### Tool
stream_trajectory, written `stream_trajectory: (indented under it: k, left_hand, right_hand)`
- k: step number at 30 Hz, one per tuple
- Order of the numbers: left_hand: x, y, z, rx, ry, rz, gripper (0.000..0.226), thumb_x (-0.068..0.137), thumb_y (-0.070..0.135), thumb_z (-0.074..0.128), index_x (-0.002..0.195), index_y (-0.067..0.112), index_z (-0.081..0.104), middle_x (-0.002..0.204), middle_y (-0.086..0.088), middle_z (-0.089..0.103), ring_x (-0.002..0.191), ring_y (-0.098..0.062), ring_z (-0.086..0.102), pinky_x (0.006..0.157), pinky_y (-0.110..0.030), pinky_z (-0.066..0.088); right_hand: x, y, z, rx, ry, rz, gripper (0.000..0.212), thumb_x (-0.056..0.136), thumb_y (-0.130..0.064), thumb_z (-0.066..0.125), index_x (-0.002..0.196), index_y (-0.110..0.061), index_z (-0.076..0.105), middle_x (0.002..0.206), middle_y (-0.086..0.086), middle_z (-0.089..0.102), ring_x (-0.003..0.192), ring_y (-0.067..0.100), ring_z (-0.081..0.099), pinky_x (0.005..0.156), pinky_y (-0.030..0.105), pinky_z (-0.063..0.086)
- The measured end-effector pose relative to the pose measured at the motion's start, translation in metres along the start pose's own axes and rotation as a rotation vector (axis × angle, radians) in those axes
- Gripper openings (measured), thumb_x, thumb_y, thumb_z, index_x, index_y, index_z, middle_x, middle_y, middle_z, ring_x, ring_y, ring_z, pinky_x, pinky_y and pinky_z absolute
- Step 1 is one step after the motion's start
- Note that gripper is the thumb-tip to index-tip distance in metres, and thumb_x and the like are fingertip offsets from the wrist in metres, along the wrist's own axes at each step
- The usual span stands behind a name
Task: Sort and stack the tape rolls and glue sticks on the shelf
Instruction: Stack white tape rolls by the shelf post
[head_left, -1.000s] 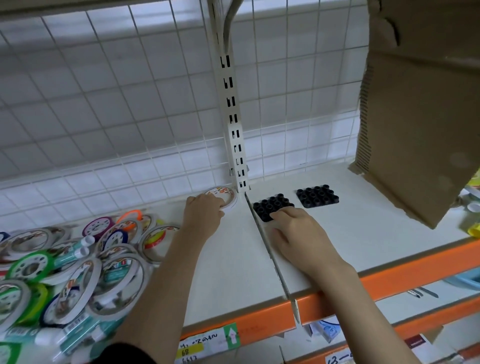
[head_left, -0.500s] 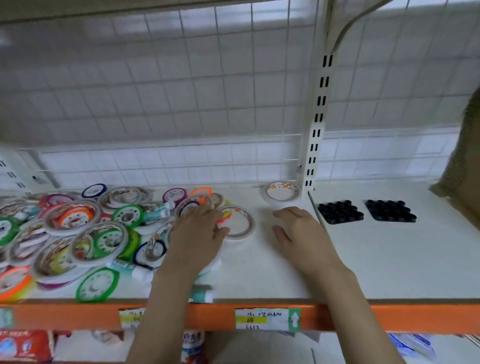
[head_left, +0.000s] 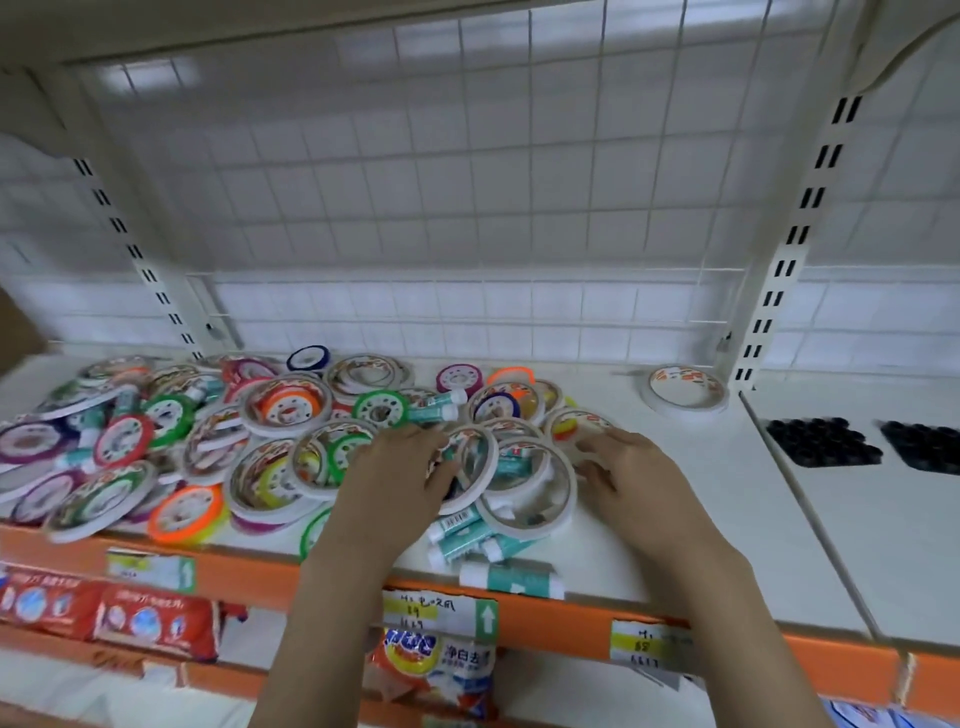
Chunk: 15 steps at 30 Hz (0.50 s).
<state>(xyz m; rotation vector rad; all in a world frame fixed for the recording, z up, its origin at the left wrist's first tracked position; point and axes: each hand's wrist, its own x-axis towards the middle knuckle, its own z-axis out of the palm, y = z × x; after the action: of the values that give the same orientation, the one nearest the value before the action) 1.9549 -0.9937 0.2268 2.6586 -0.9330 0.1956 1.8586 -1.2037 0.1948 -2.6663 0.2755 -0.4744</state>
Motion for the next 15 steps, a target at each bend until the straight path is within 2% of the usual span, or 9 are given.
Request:
stream_trajectory:
  k: [3, 5, 7, 9, 11, 15]
  left_hand:
    - [0.005, 0.002, 0.002, -0.032, 0.002, 0.053, 0.021, 0.095, 0.033, 0.047, 0.098, 0.017, 0.060, 0.083, 0.005, 0.054, 0.078, -0.016, 0.052, 0.069, -0.031, 0.043]
    - [0.010, 0.007, 0.003, -0.057, 0.001, 0.087, 0.018, 0.095, 0.033, 0.047, 0.087, 0.018, 0.054, 0.074, 0.007, 0.049, 0.072, -0.016, 0.048, 0.064, -0.030, 0.037]
    - [0.014, 0.012, 0.006, -0.065, -0.010, 0.110, 0.018, 0.095, 0.033, 0.047, 0.092, 0.018, 0.057, 0.081, 0.004, 0.054, 0.079, -0.017, 0.052, 0.066, -0.029, 0.038]
    - [0.019, 0.018, 0.008, -0.086, -0.012, 0.125, 0.025, 0.095, 0.034, 0.047, 0.110, 0.019, 0.059, 0.101, 0.001, 0.058, 0.096, -0.018, 0.053, 0.078, -0.029, 0.042]
    - [0.023, 0.024, 0.009, -0.101, -0.020, 0.134, 0.035, 0.095, 0.035, 0.047, 0.126, 0.019, 0.054, 0.118, 0.001, 0.054, 0.109, -0.018, 0.049, 0.091, -0.030, 0.042]
    - [0.032, 0.034, 0.013, -0.110, -0.031, 0.168, 0.034, 0.095, 0.033, 0.049, 0.125, 0.019, 0.054, 0.121, 0.003, 0.052, 0.108, -0.017, 0.048, 0.092, -0.032, 0.042]
  right_hand:
    - [-0.003, 0.004, 0.001, -0.058, -0.034, 0.053, 0.028, 0.092, -0.018, 0.051, 0.117, -0.012, 0.062, 0.121, 0.006, 0.059, 0.112, 0.026, 0.051, 0.086, 0.030, 0.042]
    - [-0.006, 0.006, 0.001, -0.091, -0.060, 0.068, 0.028, 0.092, -0.022, 0.050, 0.115, -0.013, 0.062, 0.120, 0.005, 0.060, 0.111, 0.024, 0.052, 0.085, 0.029, 0.042]
    - [-0.010, 0.008, 0.002, -0.102, -0.074, 0.075, 0.027, 0.091, -0.021, 0.051, 0.113, -0.013, 0.064, 0.116, 0.005, 0.062, 0.110, 0.024, 0.052, 0.085, 0.029, 0.043]
    - [-0.013, 0.011, 0.002, -0.092, -0.059, 0.082, 0.025, 0.088, -0.016, 0.053, 0.109, -0.013, 0.066, 0.111, 0.005, 0.063, 0.109, 0.025, 0.053, 0.085, 0.030, 0.044]
    - [-0.015, 0.012, 0.000, -0.099, -0.035, 0.096, 0.023, 0.088, -0.014, 0.054, 0.106, -0.012, 0.067, 0.106, 0.006, 0.063, 0.106, 0.025, 0.054, 0.081, 0.030, 0.043]
    - [-0.019, 0.016, -0.008, -0.090, 0.041, 0.136, 0.022, 0.087, -0.013, 0.054, 0.105, -0.012, 0.066, 0.102, 0.008, 0.064, 0.099, 0.027, 0.056, 0.076, 0.032, 0.044]
